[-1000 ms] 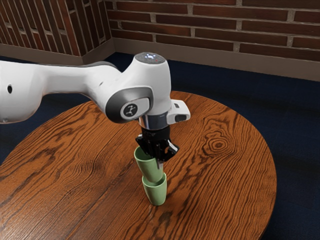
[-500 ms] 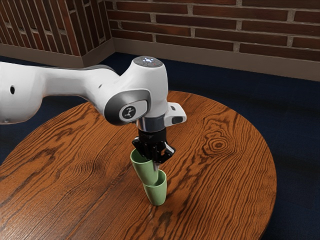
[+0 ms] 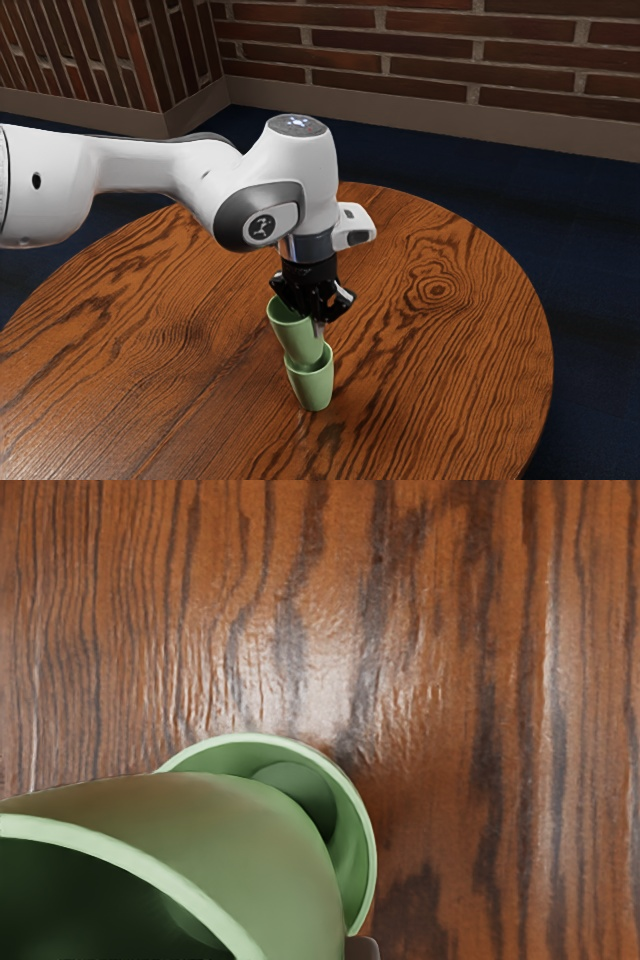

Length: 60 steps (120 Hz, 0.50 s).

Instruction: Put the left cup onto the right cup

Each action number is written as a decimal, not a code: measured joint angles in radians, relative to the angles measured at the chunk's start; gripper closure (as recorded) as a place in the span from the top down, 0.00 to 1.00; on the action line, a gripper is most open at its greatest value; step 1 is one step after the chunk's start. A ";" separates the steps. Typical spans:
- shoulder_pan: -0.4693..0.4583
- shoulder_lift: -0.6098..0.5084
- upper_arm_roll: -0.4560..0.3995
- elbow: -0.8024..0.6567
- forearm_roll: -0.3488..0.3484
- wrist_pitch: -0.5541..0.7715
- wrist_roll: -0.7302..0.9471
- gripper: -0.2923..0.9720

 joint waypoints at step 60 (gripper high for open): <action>-0.002 0.026 0.000 -0.002 -0.004 0.011 -0.007 0.15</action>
